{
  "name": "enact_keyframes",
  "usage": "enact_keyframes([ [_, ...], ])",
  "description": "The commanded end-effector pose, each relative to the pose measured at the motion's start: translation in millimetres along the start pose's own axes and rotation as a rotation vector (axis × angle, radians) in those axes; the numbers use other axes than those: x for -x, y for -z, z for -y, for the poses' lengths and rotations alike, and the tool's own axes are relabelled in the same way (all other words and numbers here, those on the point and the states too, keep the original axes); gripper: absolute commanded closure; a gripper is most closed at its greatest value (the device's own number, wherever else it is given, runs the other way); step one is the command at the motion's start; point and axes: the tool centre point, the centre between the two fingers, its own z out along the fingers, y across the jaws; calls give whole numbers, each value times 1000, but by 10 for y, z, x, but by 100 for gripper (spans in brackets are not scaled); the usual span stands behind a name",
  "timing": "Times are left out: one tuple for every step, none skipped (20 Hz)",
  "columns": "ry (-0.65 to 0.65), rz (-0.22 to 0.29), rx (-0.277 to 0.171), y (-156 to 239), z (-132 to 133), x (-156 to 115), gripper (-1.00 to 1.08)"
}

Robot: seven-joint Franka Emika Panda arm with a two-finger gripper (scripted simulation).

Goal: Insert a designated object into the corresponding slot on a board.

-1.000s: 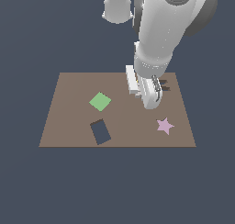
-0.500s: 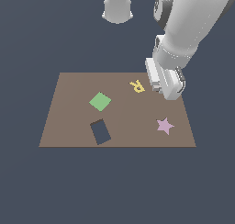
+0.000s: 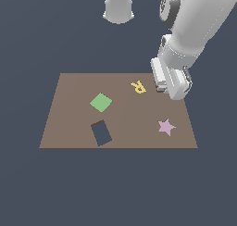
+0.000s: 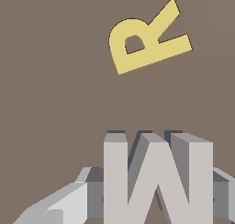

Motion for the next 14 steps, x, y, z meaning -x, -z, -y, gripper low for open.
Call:
enact_keyframes([
  [-1, 0, 0, -46, 2, 2, 108],
  [-2, 0, 0, -66, 3, 3, 108],
  [-2, 0, 0, -78, 3, 6, 108],
  [-2, 0, 0, -82, 3, 7, 108],
  [-2, 0, 0, -82, 3, 7, -92],
  [-2, 0, 0, -82, 3, 7, -92],
  [-2, 0, 0, -82, 3, 7, -92],
  [-2, 0, 0, -82, 3, 7, -92],
  [-2, 0, 0, -82, 3, 7, -92],
  [-2, 0, 0, -82, 3, 7, -92],
  [-2, 0, 0, -82, 3, 7, -92],
  [-2, 0, 0, -82, 3, 7, -92],
  [-2, 0, 0, -82, 3, 7, -92],
  [-2, 0, 0, -82, 3, 7, -92],
])
